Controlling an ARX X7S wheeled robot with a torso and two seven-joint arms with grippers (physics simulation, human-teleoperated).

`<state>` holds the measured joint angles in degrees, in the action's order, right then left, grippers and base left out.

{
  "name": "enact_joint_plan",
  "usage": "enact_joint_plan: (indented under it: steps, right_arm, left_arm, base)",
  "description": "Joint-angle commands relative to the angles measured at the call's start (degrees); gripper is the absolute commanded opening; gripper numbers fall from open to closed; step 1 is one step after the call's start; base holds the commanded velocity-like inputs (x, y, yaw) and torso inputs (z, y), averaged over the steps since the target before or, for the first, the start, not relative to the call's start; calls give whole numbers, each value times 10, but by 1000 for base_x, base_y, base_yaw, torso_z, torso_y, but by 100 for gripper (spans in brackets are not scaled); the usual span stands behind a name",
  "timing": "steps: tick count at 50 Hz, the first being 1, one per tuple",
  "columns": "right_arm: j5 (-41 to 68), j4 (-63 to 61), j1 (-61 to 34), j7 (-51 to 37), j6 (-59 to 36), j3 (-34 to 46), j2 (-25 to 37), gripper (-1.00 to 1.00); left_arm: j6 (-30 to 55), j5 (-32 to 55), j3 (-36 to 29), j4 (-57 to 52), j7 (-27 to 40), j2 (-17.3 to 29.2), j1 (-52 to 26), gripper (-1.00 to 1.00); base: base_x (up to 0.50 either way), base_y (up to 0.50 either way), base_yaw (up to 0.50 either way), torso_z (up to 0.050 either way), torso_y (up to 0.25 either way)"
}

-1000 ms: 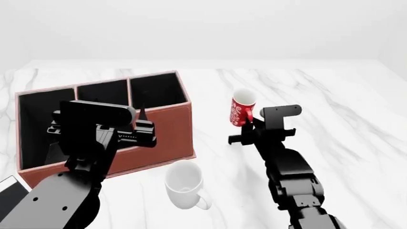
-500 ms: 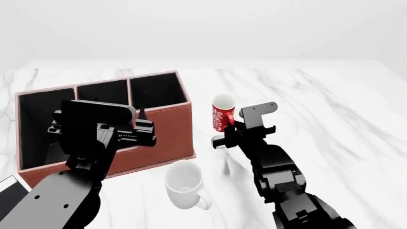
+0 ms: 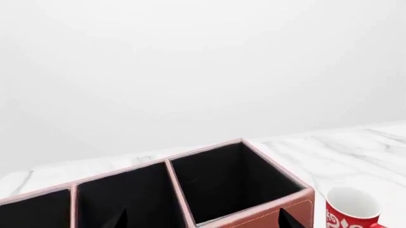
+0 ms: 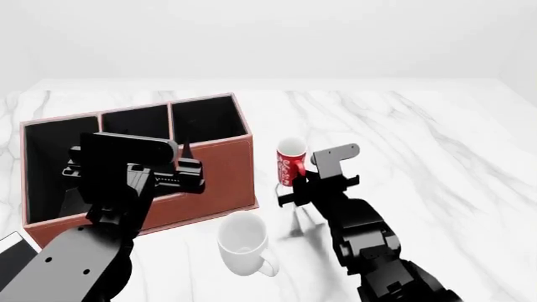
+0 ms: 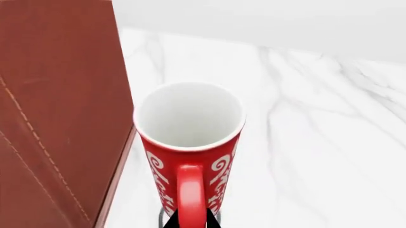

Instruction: Pick up the red mug and place it to the right of the caddy.

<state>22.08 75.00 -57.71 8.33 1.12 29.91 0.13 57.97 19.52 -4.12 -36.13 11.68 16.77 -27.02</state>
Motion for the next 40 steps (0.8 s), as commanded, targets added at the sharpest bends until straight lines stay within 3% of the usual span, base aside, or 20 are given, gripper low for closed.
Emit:
enact_joint_plan:
  steps: [1, 17, 37, 38, 40]
  right_arm:
    - [-5, 0, 3, 5, -12, -13, -1, -100]
    - [0, 0, -3, -19, -72, 15, -1, -100]
    - [-2, 0, -4, -25, -80, 14, -1, -100]
    - [-1, 0, -4, -27, -80, 16, -1, 100]
    - [-1, 0, -5, -28, -81, 14, -1, 100]
  left_arm:
    - [-5, 1, -1, 4, 2, 2, 3, 100]
    - [-8, 4, -1, 6, 4, 4, 4, 100]
    - [-6, 9, -1, 4, 8, 7, 1, 100]
    - [-6, 10, -1, 4, 8, 7, 1, 100]
    - [-6, 10, 0, 4, 9, 7, 1, 100]
  base:
    - [0, 0, 0, 0, 0]
    - [0, 0, 0, 0, 1]
    - [0, 0, 0, 0, 1]
    - [0, 0, 0, 0, 0]
    - [0, 0, 0, 0, 0]
